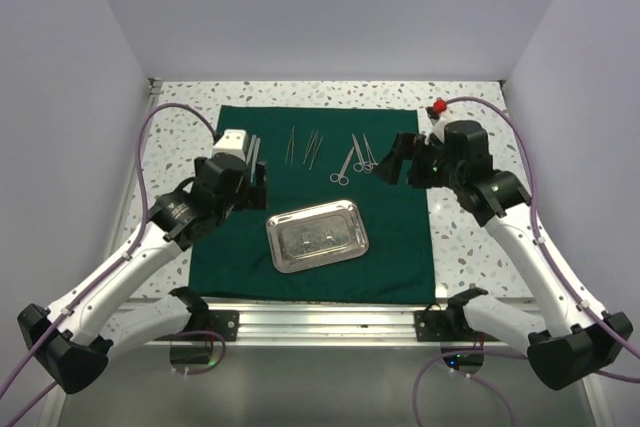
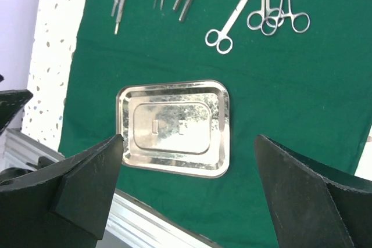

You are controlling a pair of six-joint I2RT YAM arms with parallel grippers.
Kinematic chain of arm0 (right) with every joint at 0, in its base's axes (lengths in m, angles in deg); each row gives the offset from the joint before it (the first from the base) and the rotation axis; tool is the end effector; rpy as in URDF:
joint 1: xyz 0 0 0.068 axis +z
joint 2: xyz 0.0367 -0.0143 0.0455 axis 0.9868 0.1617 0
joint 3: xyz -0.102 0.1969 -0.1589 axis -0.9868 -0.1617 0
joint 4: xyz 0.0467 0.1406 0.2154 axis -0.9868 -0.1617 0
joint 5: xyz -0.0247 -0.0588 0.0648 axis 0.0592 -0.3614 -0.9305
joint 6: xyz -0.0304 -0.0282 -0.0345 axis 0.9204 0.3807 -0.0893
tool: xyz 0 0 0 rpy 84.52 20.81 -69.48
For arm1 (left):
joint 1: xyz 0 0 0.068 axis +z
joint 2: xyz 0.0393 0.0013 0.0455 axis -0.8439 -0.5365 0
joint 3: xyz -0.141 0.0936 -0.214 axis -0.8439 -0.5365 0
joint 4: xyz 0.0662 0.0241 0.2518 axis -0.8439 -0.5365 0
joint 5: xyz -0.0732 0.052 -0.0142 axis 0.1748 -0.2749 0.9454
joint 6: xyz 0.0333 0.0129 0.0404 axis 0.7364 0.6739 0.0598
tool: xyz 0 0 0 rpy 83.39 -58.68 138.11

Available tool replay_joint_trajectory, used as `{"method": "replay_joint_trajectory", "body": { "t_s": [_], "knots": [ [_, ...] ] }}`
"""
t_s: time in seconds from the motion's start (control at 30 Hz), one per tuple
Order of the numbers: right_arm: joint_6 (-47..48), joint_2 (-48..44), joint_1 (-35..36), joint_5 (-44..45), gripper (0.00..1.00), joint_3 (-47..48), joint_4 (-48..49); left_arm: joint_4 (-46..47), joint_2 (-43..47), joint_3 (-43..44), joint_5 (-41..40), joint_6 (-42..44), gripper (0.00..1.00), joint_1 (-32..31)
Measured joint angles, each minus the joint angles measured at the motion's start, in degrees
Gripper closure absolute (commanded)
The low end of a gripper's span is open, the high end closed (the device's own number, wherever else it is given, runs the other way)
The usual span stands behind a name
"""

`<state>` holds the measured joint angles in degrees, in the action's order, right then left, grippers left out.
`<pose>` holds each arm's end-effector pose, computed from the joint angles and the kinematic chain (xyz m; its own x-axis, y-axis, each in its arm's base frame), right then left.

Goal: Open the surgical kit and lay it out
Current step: Reset both arms

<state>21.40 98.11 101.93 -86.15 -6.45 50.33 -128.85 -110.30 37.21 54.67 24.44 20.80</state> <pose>0.2081 0.0877 0.3585 -0.6738 0.2143 -0.7072 -0.2153 0.8585 0.4653 0.1681 -0.1069 0.3218 -0.5988 -0.0393 -0.7999 0.0365 0.9964 -0.0763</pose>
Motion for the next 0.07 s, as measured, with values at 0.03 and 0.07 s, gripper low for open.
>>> {"method": "replay_joint_trajectory", "body": {
  "t_s": [0.03,0.07],
  "knots": [
    [-0.11,-0.55,0.00,-0.04,0.02,-0.20,0.26,-0.11,0.22,0.00,-0.22,0.07,0.00,0.00],
    [-0.17,-0.98,0.00,-0.07,0.02,-0.24,0.31,-0.20,0.48,0.00,-0.52,0.15,0.00,0.00]
  ]
}}
